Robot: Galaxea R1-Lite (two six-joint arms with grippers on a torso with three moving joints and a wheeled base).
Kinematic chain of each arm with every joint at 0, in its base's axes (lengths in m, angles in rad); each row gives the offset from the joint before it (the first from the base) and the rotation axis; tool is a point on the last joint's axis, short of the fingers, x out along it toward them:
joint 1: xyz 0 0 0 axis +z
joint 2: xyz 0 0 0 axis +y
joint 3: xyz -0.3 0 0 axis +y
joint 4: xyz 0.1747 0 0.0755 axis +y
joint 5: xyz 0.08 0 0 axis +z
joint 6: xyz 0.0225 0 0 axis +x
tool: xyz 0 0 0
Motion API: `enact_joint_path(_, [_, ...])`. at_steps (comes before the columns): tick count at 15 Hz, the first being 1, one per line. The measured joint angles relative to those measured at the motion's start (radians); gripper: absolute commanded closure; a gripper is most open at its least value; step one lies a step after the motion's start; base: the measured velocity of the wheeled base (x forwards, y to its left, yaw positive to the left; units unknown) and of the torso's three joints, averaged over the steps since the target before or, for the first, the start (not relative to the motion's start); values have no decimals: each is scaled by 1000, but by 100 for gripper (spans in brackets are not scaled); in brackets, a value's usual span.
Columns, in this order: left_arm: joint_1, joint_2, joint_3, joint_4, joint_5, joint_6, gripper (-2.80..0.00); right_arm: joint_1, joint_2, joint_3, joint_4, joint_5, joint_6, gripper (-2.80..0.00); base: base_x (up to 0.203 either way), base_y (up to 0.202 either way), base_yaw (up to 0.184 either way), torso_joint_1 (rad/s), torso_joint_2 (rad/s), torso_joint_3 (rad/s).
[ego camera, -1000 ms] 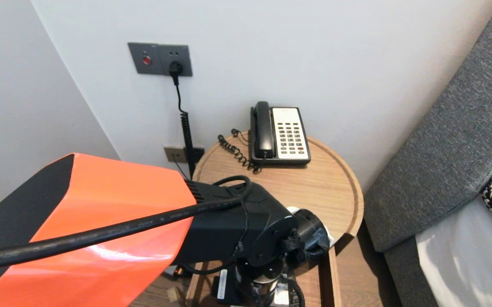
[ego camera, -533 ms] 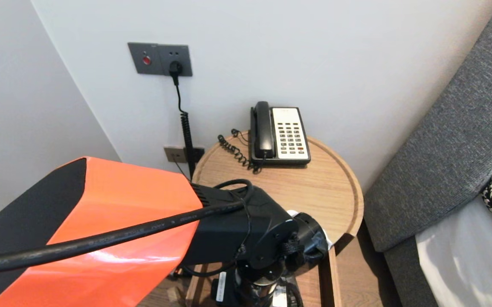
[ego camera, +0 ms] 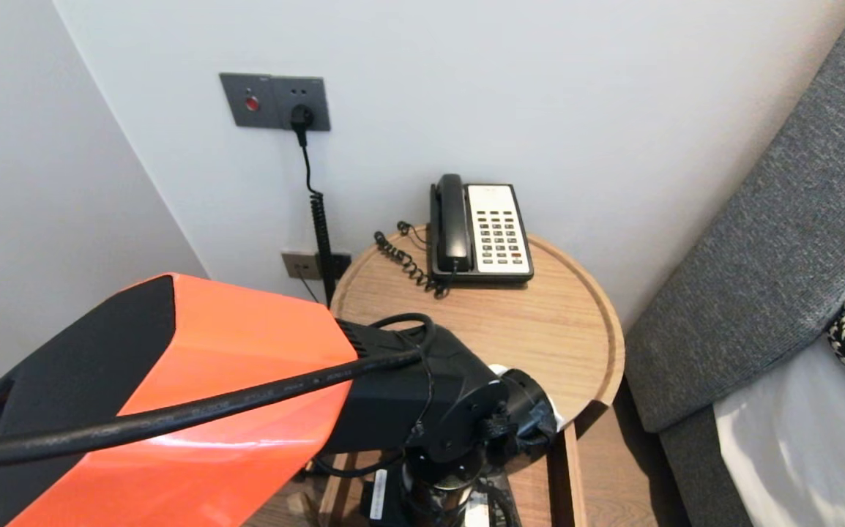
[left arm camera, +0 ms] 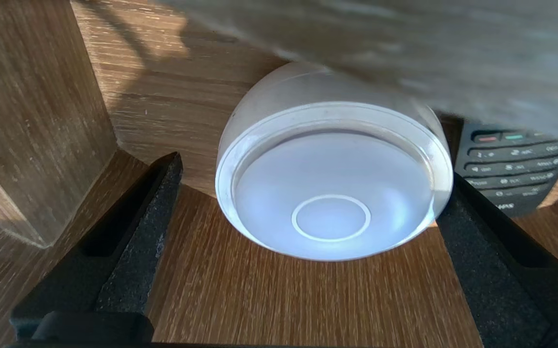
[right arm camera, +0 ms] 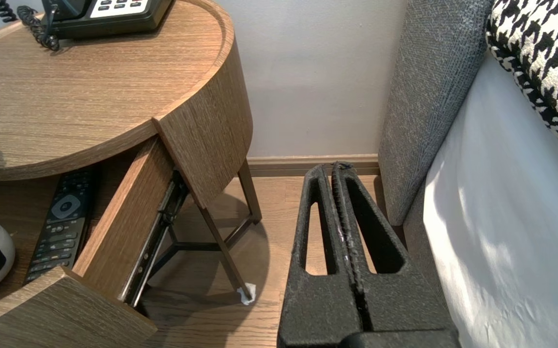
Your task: Take the remote control out of the drawer one by one and place them on the table
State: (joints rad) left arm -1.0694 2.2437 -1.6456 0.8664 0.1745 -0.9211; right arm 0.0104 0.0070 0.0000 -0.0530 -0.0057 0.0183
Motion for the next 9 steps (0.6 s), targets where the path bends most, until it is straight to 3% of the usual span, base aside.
enact_joint_path(7, [0,9,16,-6,-39,3,-280,0,0,0,0,0,0,0,0,0,0,0,0,0])
enact_joint_path(8, [0,10,17,-6,-39,3,0,0,0,0,0,0,0,0,0,0,0,0,0,0])
enact_joint_path(9, [0,11,17,-6,-39,2,0,0,0,0,0,0,0,0,0,0,0,0,0,0])
